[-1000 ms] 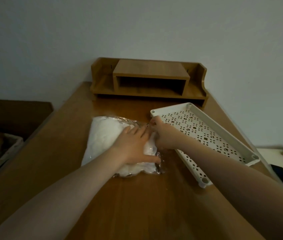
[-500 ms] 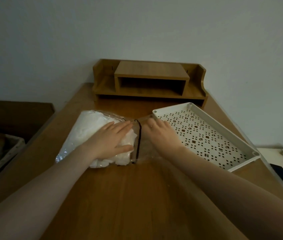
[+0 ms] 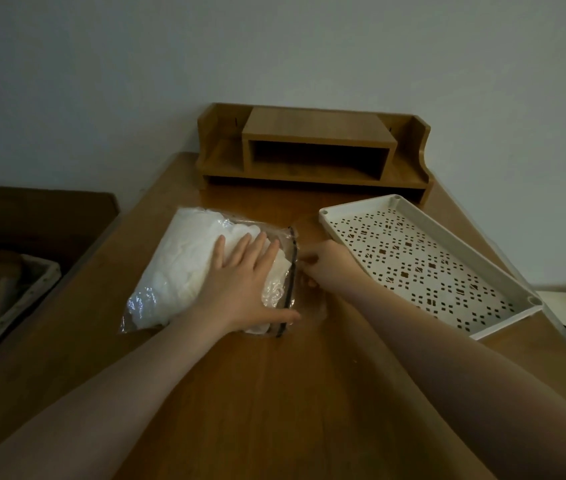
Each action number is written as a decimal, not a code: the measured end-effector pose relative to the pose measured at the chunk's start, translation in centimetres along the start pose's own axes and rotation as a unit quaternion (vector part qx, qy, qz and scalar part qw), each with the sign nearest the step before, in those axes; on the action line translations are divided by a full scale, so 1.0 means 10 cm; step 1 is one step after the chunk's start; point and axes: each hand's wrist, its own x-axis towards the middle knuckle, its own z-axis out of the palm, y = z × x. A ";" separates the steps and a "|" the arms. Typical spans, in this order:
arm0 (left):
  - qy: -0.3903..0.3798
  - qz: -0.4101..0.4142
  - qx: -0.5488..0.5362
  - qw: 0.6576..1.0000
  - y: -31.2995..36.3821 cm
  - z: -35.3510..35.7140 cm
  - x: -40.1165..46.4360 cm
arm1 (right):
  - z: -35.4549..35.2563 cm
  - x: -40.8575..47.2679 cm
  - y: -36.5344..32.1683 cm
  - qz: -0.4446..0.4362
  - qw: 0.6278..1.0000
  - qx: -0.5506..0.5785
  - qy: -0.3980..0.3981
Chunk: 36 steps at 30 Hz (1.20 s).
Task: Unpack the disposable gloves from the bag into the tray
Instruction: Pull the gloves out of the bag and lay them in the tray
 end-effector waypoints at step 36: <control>0.160 -0.006 -0.127 0.979 0.11 -0.09 0.09 | 0.01 0.19 -0.01 -0.120 0.990 -0.038 0.067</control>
